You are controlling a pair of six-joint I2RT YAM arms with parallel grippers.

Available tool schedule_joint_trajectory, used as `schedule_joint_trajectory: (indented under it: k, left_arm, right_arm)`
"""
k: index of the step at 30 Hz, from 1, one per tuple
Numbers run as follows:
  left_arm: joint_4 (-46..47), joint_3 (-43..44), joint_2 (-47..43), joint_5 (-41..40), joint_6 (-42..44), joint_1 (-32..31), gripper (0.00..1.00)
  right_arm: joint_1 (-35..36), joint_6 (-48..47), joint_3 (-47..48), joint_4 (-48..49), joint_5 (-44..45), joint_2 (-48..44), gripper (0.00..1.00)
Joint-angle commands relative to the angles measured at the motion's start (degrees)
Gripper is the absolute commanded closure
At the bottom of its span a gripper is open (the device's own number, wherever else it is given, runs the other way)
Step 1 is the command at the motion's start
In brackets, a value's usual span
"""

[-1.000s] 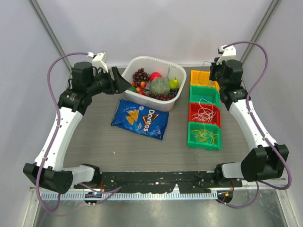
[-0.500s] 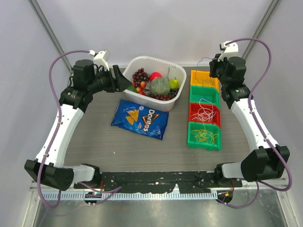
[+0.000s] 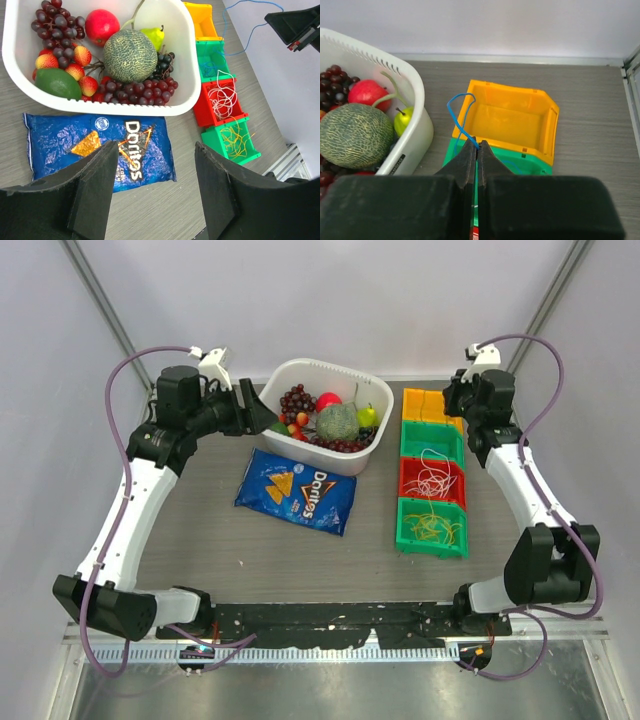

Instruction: Untangle the cables

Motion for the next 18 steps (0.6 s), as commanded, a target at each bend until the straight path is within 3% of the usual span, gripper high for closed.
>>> schedule_joint_trajectory:
  k: [1,9,18]
  left_arm:
    - [-0.37,2.59,-1.27,-1.31,2.53,0.13,0.34]
    - [-1.33,2.94,-1.62,-2.9,4.63,0.31,0.34]
    - [-2.13,2.68,-2.06,-3.6,5.34,0.31,0.34]
  right_arm:
    - [-0.46,-2.45,-0.99,2.81,-1.9,1.99,0.99]
    - [-0.46,-15.54,-2.22,-3.7,-2.79,5.51,0.99]
    - [0.41,-28.21,-7.67,-4.94,5.04,6.3,0.99]
